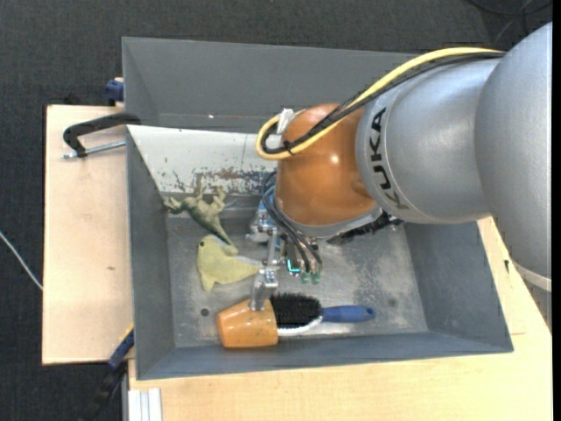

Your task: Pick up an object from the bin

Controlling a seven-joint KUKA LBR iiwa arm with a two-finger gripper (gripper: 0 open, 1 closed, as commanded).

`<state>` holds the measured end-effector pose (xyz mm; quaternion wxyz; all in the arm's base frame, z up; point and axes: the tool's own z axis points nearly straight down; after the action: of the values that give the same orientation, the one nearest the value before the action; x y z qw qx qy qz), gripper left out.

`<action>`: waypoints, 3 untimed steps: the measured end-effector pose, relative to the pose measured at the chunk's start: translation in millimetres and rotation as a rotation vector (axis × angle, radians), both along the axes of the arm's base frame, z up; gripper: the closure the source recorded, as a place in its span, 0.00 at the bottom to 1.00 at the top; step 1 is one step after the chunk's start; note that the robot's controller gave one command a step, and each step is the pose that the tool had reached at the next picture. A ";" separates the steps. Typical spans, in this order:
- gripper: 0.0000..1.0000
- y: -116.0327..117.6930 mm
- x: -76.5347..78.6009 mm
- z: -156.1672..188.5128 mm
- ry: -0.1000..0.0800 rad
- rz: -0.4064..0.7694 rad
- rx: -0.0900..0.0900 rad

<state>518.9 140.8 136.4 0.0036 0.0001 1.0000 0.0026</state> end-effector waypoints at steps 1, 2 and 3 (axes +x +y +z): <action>1.00 -1.8 -1.6 -1.0 0.004 0.000 -0.003; 1.00 -4.6 6.4 151.8 -0.008 -0.036 0.000; 0.00 -5.2 5.1 146.8 0.002 -0.037 -0.003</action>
Offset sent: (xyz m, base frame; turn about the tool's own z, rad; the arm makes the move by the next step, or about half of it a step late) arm 0.0000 0.0000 0.0000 0.0000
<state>524.0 135.6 283.2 0.0026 0.0185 0.9998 0.0012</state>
